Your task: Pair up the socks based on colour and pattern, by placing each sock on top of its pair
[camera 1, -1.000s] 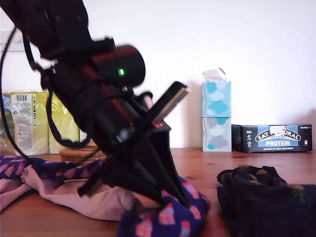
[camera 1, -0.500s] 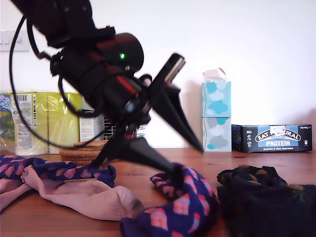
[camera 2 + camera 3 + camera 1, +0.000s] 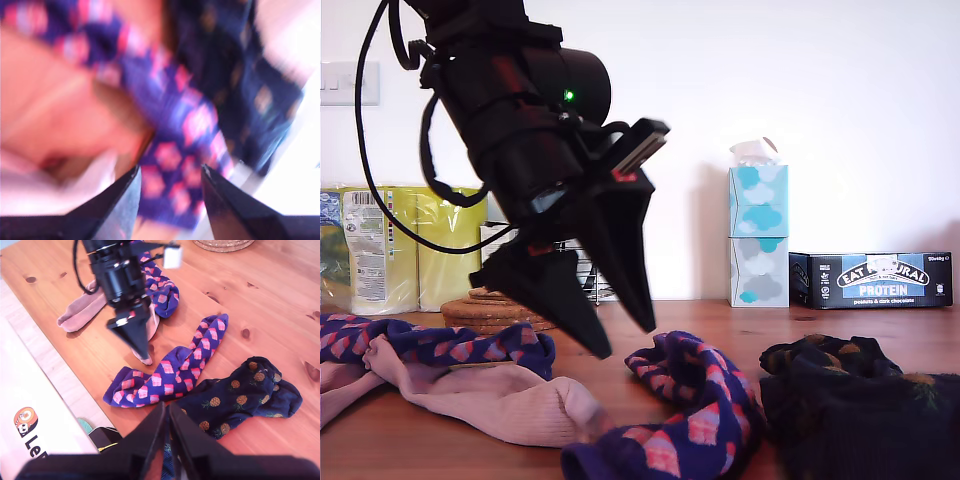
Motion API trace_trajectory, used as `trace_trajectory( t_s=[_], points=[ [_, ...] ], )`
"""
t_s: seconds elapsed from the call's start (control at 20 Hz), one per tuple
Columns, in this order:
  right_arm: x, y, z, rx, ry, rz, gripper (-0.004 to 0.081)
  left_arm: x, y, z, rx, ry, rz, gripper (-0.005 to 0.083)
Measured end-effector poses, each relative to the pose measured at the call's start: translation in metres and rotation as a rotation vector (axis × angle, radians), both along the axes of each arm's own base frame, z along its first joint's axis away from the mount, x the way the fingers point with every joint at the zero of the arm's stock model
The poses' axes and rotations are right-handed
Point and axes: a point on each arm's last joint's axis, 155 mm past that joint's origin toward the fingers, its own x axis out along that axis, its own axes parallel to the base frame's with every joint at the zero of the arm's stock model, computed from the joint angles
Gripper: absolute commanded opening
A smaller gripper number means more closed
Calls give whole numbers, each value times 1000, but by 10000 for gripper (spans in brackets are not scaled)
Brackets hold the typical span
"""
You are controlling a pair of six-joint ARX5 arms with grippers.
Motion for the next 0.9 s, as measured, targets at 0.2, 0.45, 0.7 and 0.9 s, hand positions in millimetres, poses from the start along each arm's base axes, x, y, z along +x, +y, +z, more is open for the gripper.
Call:
trace_trajectory(
  t_s=[0.2, 0.45, 0.7, 0.9],
  points=[
    [0, 0, 0, 0, 0, 0, -13, 38, -9, 3, -13, -166, 52, 398],
    [0, 0, 0, 0, 0, 0, -13, 46, -19, 11, -81, -146, 107, 431],
    [0, 0, 0, 0, 0, 0, -13, 51, -32, 6, -127, -113, 146, 431],
    [0, 0, 0, 0, -3, 1, -13, 55, -36, -27, -98, -52, 193, 431]
  ],
)
